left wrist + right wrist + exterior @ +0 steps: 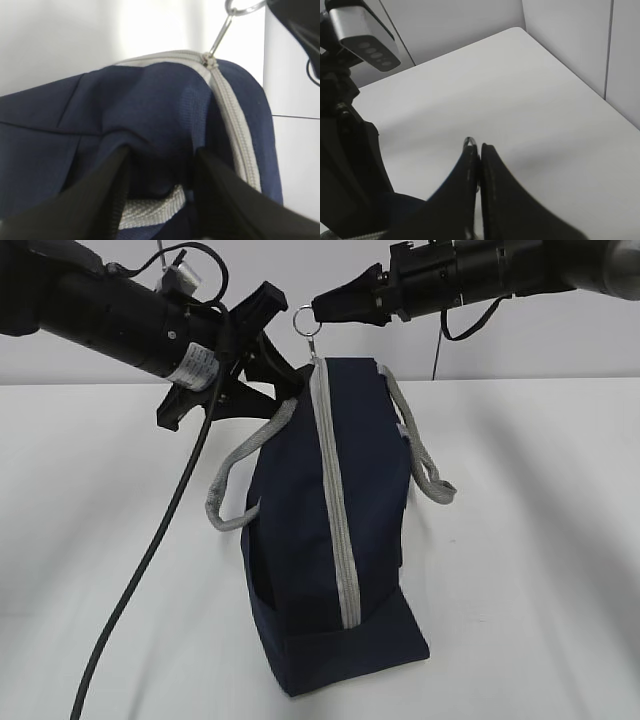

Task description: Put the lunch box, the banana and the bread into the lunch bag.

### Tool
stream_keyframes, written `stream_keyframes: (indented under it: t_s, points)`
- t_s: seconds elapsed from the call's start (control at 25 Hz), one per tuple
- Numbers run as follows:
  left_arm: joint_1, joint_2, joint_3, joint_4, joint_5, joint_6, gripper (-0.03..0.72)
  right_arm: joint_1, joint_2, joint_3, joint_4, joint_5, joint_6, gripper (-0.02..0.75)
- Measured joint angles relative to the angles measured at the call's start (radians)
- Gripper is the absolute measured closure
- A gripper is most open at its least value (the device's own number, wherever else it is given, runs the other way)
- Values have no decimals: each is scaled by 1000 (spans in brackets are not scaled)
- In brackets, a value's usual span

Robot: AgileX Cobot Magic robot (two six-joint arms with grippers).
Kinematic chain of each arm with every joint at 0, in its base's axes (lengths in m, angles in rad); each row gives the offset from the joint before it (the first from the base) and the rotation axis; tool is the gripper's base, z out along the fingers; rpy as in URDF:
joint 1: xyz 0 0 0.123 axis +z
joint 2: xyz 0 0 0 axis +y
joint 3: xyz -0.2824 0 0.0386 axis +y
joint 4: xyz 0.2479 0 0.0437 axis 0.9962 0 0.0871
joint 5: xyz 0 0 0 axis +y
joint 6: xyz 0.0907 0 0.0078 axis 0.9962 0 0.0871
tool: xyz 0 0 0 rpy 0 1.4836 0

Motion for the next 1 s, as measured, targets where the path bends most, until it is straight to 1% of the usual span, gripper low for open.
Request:
stream_keyframes:
  t_s: [0.08,0.12,0.16,0.24,0.28,0.32,0.36,0.48,0.64,0.88,1.0]
  points:
    - [0,4,-5,0,-3,0,380,0,0,0,0,0,0,754]
    - [0,4,-5,3,-3,0,403,0,0,0,0,0,1,754]
    - [0,4,-5,5,-3,0,441,0,0,0,0,0,1,754]
    - [0,4,-5,11,-3,0,544,0,0,0,0,0,4,754]
    - [0,4,-5,13,-3,0,608,0,0,0,0,0,4,754]
    - [0,4,-5,14,-3,0,649,0,0,0,0,0,5,754]
    - [0,4,-5,14,-3,0,664,0,0,0,-3,0,5,754]
    - [0,4,-5,14,-3,0,674,0,0,0,-8,0,6,754]
    - [8,4,-42,36,30,0,676,0,0,0,-62,0,6,754]
    - [27,4,-144,143,118,0,676,0,0,0,-86,2,6,754]
    - [39,4,-169,177,157,0,676,0,0,0,-88,2,6,754]
